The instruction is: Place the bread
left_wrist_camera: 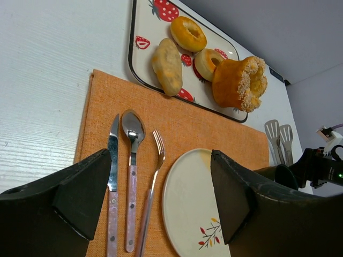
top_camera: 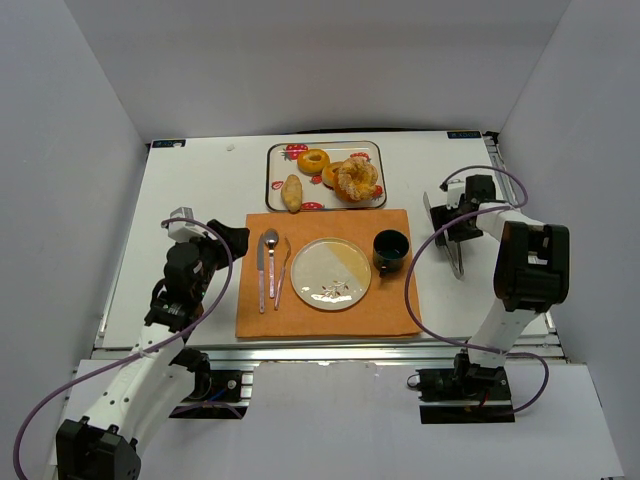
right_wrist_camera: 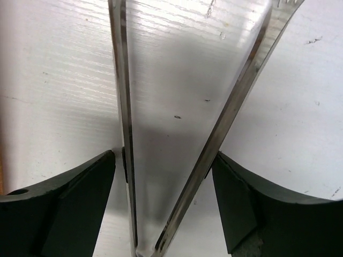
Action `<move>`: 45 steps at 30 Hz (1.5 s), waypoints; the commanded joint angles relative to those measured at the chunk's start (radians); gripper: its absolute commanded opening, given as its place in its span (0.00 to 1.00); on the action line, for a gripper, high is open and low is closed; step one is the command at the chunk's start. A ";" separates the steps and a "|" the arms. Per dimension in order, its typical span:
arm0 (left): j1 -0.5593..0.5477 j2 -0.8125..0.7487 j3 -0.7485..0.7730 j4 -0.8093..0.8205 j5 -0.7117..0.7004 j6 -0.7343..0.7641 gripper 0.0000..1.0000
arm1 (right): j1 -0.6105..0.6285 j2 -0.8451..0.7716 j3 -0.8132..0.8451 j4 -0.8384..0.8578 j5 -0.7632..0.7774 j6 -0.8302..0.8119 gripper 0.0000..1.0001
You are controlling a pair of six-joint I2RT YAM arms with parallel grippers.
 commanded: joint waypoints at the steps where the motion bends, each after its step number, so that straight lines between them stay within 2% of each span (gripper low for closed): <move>1: -0.003 -0.003 -0.007 0.016 -0.008 -0.008 0.84 | -0.004 0.053 -0.100 -0.018 -0.025 -0.068 0.78; 8: -0.003 -0.003 -0.007 0.023 -0.008 -0.016 0.84 | -0.021 0.079 -0.100 0.018 -0.014 -0.082 0.68; 11: -0.003 -0.016 -0.013 0.023 -0.014 -0.028 0.84 | -0.027 0.094 -0.094 0.013 -0.024 -0.091 0.60; 14: -0.003 -0.036 -0.021 0.019 -0.018 -0.034 0.84 | -0.029 0.096 -0.089 0.021 -0.024 -0.104 0.45; 15: -0.003 -0.046 -0.021 0.016 -0.021 -0.034 0.84 | -0.029 0.097 -0.088 0.018 -0.022 -0.110 0.35; 18: -0.003 -0.053 -0.021 0.008 -0.023 -0.036 0.84 | -0.043 0.076 -0.077 0.010 -0.037 -0.117 0.18; 21: -0.003 -0.066 -0.015 -0.004 -0.024 -0.036 0.83 | -0.063 -0.057 -0.057 -0.011 -0.140 -0.136 0.10; 26: -0.003 -0.075 -0.004 0.025 -0.018 -0.047 0.83 | -0.066 -0.229 0.041 -0.147 -0.350 -0.166 0.12; 29: -0.003 -0.061 0.008 0.054 -0.014 -0.051 0.83 | -0.064 -0.301 0.111 -0.220 -0.505 -0.133 0.23; 30: -0.005 -0.056 0.011 0.066 -0.011 -0.053 0.83 | -0.064 -0.312 0.139 -0.231 -0.571 -0.113 0.31; 33: -0.003 -0.029 0.027 0.082 0.005 -0.051 0.83 | -0.056 -0.329 0.182 -0.266 -0.669 -0.039 0.38; 37: -0.003 -0.004 0.036 0.095 0.020 -0.048 0.83 | -0.012 -0.329 0.242 -0.260 -0.731 0.054 0.42; 45: -0.003 -0.003 0.042 0.094 0.022 -0.059 0.83 | 0.154 -0.263 0.332 -0.229 -0.774 0.204 0.44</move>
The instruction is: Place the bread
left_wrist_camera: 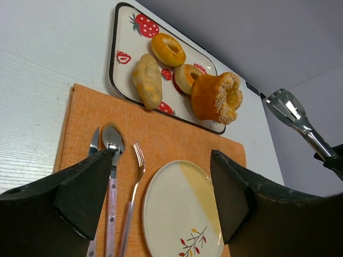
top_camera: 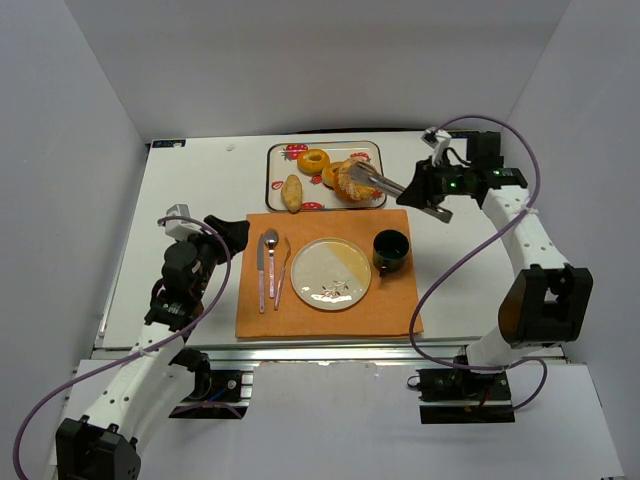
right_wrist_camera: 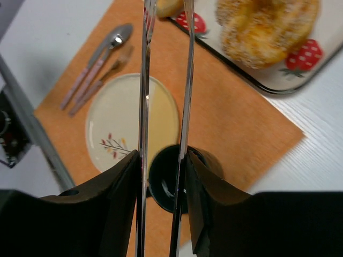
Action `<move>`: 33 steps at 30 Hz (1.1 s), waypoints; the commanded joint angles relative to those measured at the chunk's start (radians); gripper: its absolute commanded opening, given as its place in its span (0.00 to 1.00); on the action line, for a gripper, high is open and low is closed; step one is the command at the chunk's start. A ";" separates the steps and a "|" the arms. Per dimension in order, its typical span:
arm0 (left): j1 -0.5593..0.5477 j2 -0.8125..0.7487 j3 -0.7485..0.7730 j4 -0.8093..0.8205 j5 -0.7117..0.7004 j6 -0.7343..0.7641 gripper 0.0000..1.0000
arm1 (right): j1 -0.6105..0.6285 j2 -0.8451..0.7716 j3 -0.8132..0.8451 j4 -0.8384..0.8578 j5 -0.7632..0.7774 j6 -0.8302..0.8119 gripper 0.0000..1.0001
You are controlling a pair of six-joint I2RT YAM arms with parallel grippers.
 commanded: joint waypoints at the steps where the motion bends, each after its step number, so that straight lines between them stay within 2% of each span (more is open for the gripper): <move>1: -0.002 -0.016 0.035 0.018 0.009 -0.012 0.83 | 0.064 0.023 0.071 0.027 -0.062 0.101 0.44; 5: -0.002 -0.027 0.032 0.014 0.001 -0.020 0.83 | 0.158 0.052 0.099 0.045 0.011 0.100 0.42; 7: -0.003 -0.023 0.035 0.008 0.000 -0.022 0.83 | 0.257 0.078 0.137 0.031 0.176 0.037 0.41; 11: -0.002 -0.021 0.046 -0.012 -0.003 -0.012 0.83 | 0.297 0.130 0.206 0.030 0.414 0.034 0.42; 14: -0.003 -0.039 0.045 -0.024 -0.019 -0.011 0.83 | 0.300 0.127 0.186 0.044 0.542 0.019 0.44; 21: -0.003 -0.049 -0.001 0.014 -0.020 -0.045 0.83 | 0.303 0.070 0.074 0.093 0.642 -0.023 0.48; 33: -0.003 -0.032 -0.004 0.031 -0.014 -0.035 0.83 | 0.320 0.087 0.039 0.093 0.648 -0.006 0.52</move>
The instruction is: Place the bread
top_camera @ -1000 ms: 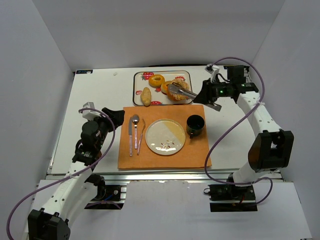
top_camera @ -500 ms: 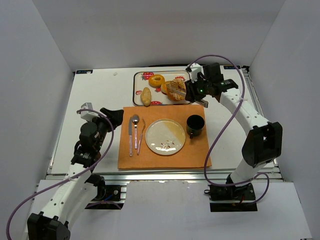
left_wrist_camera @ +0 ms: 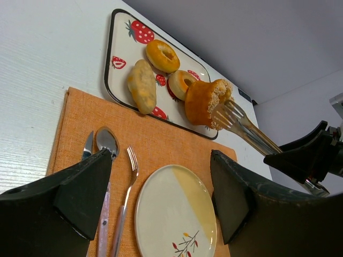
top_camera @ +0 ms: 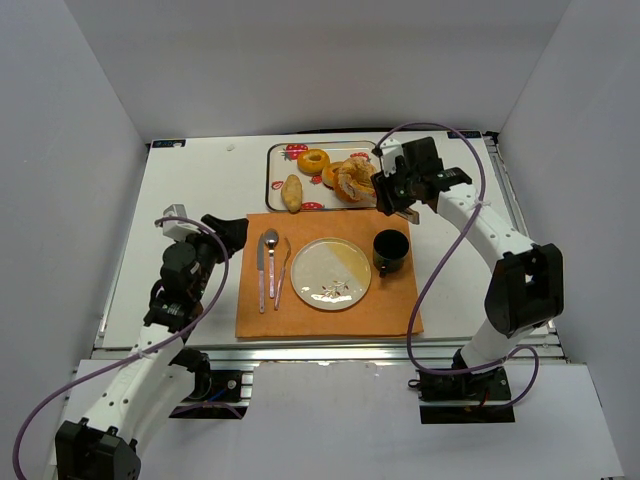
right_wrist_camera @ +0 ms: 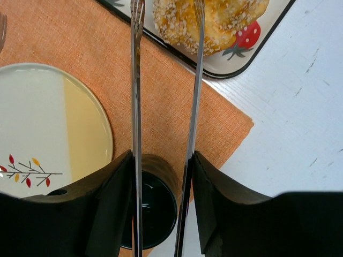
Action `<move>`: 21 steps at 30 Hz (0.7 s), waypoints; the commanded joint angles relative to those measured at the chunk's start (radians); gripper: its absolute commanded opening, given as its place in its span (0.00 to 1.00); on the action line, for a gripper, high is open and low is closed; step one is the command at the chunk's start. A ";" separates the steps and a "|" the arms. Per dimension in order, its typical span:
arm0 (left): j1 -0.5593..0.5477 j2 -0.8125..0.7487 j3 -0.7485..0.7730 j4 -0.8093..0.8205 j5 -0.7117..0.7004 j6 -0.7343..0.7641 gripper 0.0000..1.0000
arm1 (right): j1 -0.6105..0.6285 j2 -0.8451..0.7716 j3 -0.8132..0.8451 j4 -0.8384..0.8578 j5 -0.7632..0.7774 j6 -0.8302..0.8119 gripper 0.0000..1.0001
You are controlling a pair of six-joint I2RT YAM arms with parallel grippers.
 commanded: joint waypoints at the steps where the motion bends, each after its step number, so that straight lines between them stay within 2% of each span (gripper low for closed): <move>1: -0.003 -0.024 -0.011 0.025 -0.006 -0.006 0.83 | 0.008 -0.021 0.000 0.039 0.010 0.000 0.52; 10: -0.003 -0.064 -0.022 -0.009 -0.015 -0.006 0.83 | 0.028 0.023 0.008 0.065 0.062 0.003 0.52; 21: -0.003 -0.074 -0.026 -0.009 -0.016 -0.011 0.83 | 0.046 0.053 0.031 0.056 0.041 -0.006 0.52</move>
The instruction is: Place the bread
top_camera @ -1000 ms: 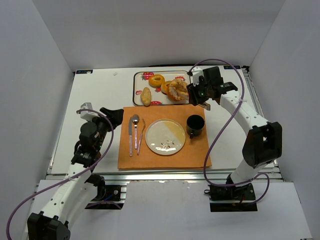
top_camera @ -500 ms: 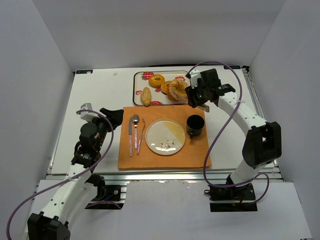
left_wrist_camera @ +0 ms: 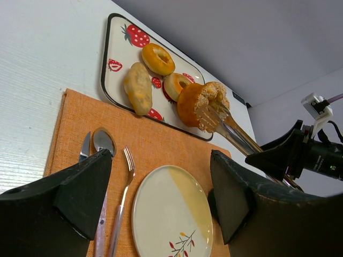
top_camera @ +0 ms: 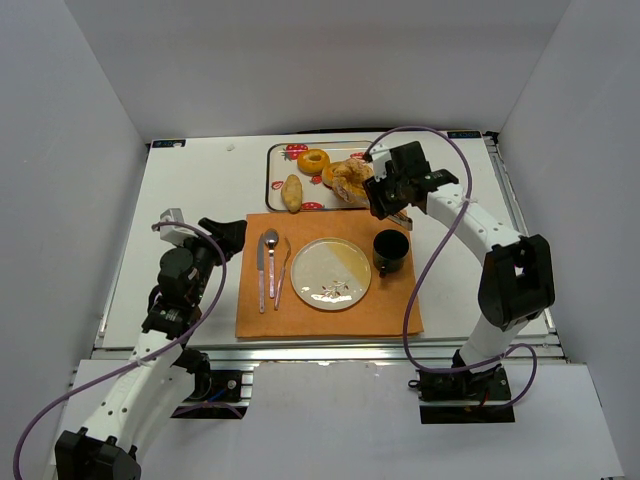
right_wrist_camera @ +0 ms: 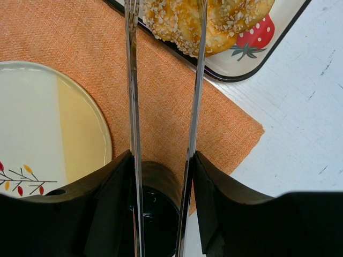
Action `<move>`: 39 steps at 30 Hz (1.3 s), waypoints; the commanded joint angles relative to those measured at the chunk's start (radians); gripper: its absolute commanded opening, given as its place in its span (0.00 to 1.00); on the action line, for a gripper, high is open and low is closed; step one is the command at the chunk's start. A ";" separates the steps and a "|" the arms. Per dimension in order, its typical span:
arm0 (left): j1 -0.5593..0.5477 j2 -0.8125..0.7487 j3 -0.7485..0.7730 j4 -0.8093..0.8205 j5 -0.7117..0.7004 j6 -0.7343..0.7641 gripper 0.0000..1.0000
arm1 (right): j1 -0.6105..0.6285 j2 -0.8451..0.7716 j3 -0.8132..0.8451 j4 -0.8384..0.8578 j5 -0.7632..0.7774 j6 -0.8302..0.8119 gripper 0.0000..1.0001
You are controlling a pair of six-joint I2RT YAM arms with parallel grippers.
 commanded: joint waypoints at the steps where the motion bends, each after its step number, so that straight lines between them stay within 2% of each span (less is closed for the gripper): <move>1: -0.003 -0.021 -0.004 -0.011 -0.016 -0.001 0.83 | 0.005 -0.011 0.034 0.034 -0.006 -0.008 0.52; 17: -0.003 -0.020 -0.011 0.006 -0.011 -0.007 0.83 | 0.010 -0.072 0.008 0.049 -0.020 -0.022 0.54; 25: -0.003 -0.026 -0.010 0.001 -0.011 -0.008 0.83 | 0.042 -0.032 -0.015 0.077 0.049 -0.046 0.53; 29: -0.003 -0.031 -0.010 -0.003 -0.014 -0.008 0.83 | 0.088 -0.020 -0.034 0.117 0.144 -0.078 0.50; 33: -0.003 -0.041 -0.008 -0.009 -0.019 -0.008 0.83 | 0.099 -0.003 -0.021 0.105 0.195 -0.080 0.41; 36: -0.003 -0.049 -0.013 -0.012 -0.020 -0.010 0.83 | 0.097 -0.009 -0.026 0.103 0.206 -0.085 0.25; 37: -0.003 -0.049 -0.013 -0.012 -0.020 -0.010 0.83 | 0.097 -0.021 -0.025 0.102 0.206 -0.085 0.16; 39: -0.003 -0.050 -0.013 -0.012 -0.019 -0.010 0.83 | 0.094 -0.043 -0.025 0.106 0.200 -0.080 0.07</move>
